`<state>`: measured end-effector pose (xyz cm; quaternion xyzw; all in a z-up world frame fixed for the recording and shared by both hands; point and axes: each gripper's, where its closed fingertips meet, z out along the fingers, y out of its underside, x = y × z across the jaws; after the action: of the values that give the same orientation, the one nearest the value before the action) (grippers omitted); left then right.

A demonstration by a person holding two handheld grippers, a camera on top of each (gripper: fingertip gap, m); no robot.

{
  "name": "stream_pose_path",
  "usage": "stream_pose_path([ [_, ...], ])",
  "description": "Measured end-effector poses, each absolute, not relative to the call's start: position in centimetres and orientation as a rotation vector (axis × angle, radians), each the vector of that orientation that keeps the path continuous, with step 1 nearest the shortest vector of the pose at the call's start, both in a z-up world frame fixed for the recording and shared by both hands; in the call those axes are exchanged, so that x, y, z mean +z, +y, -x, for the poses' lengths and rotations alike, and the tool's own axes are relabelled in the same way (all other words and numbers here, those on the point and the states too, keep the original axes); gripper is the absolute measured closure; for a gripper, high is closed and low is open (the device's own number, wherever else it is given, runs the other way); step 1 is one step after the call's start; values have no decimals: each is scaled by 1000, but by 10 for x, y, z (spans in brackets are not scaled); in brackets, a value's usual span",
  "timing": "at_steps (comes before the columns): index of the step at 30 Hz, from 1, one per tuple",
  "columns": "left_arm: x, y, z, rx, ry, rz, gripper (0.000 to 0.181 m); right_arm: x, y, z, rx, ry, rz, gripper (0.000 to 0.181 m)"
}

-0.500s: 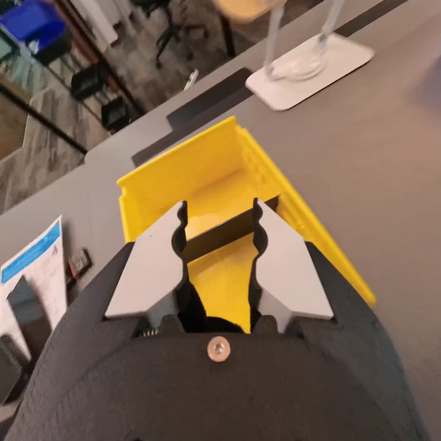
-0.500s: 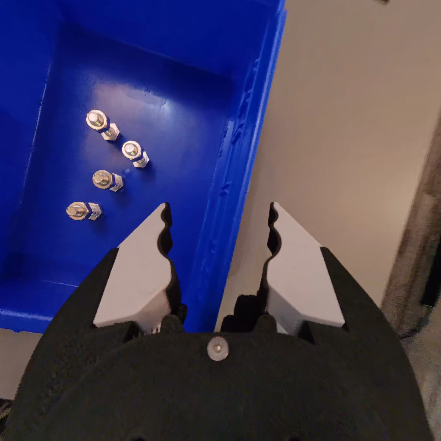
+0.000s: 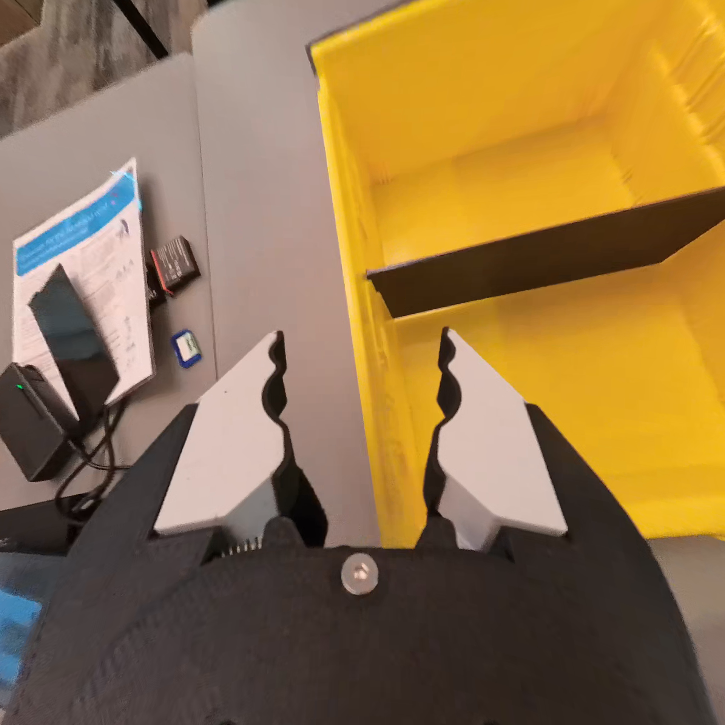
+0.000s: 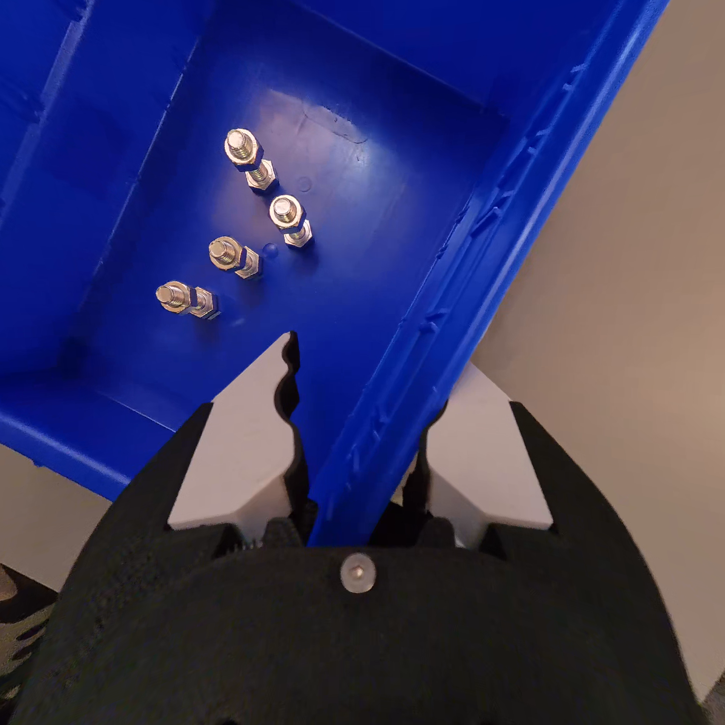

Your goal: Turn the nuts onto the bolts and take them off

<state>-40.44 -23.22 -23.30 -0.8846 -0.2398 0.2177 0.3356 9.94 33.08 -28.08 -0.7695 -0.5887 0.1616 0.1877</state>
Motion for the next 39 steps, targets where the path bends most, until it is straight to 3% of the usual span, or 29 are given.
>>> stream_pose_path([
  [1, -241, -234, 404, 546, -628, 2321, 110, -281, 328, -96, 465, -1666, 2158, 118],
  [5, -263, -236, 403, 463, -659, 2335, 116, -282, 318, -83, 497, -1699, 2132, 118],
  [10, -279, -232, 398, 272, -716, 2285, 139, -286, 298, -65, 554, -1756, 2116, 121],
  [19, -275, -218, 387, 149, -704, 2210, 157, -290, 263, -30, 742, -1773, 2125, 116],
  [29, -261, -219, 394, 255, -696, 2138, 165, -288, 199, 19, 991, -1758, 2137, 85],
  [36, -222, -245, 409, 340, -722, 2016, 176, -280, 138, 57, 1155, -1767, 2098, 51],
  [39, -205, -260, 417, 395, -738, 1960, 177, -279, 116, 73, 1183, -1770, 2094, 50],
])
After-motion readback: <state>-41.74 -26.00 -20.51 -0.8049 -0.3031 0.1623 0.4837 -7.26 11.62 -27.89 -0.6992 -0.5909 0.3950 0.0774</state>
